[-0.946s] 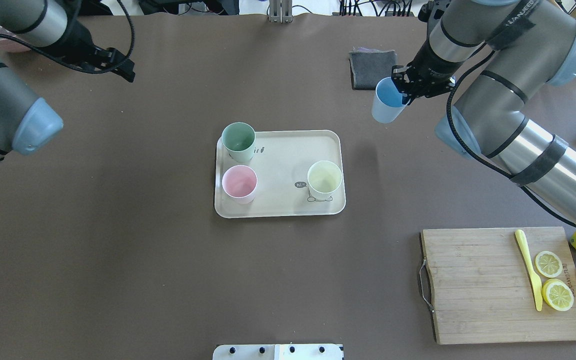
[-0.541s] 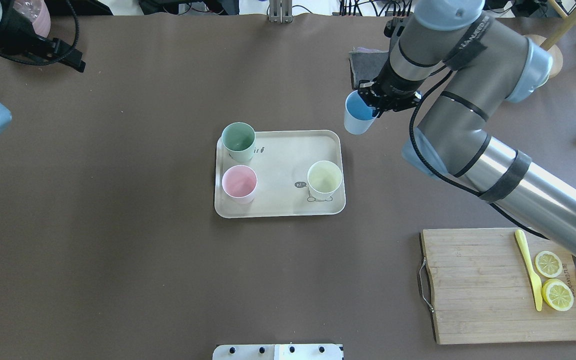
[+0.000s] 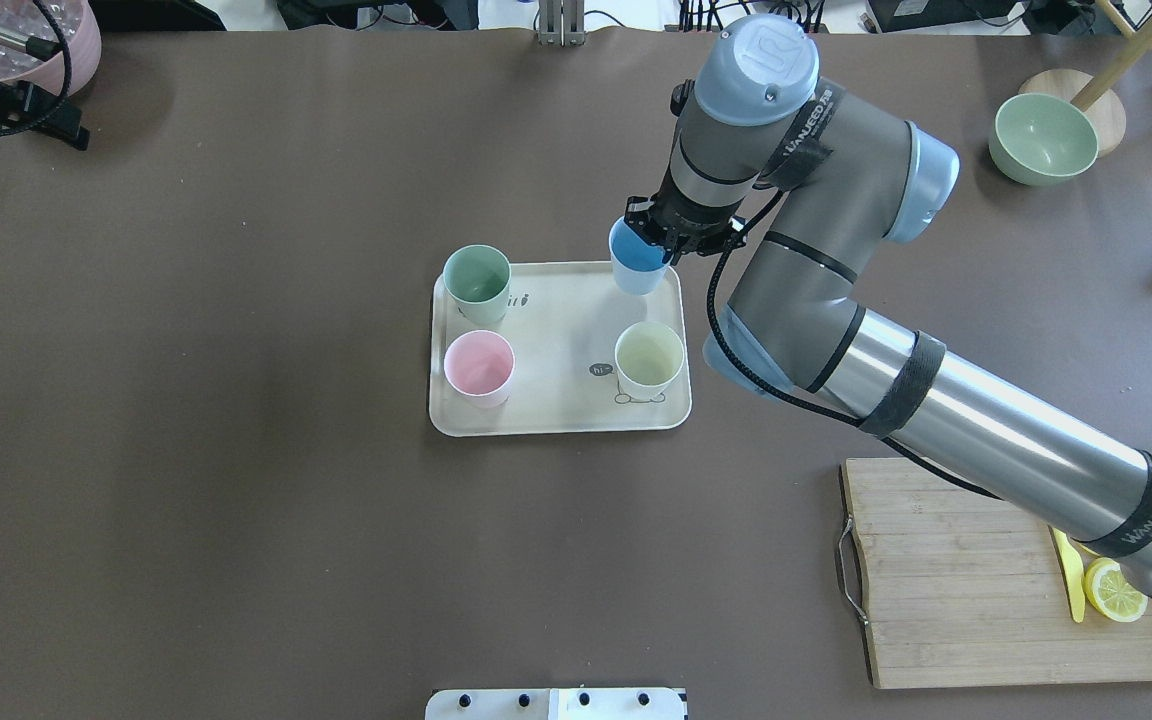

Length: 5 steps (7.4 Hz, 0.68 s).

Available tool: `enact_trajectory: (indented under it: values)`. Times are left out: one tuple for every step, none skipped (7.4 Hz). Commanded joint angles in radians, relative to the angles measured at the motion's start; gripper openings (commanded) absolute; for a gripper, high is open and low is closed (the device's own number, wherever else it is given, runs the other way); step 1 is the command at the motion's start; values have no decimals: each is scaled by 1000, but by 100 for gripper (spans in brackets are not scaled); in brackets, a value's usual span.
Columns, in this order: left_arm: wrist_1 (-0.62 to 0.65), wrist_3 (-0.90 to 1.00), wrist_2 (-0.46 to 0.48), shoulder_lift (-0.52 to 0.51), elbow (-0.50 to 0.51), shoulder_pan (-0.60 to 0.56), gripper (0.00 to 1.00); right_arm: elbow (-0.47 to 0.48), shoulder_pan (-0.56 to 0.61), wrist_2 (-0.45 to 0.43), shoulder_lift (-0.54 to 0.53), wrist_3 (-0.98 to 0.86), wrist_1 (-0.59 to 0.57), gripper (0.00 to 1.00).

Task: Place all cups on tray

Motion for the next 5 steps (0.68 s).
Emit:
enact_trajectory:
  values:
    - [2, 0, 0, 2, 1, -7, 98, -19, -18, -4, -2, 2, 26, 7]
    - [3, 0, 0, 2, 3, -8, 98, -21, -18, -4, 0, 6, 27, 81]
    - [3, 0, 0, 2, 4, -8, 98, -19, -18, -2, 3, 31, 29, 100]
    - [3, 0, 1, 4, 6, -8, 98, -10, -3, 10, 6, 32, 17, 100]
    - [3, 0, 1, 4, 6, -10, 98, 20, 60, 94, 15, 32, 9, 100]
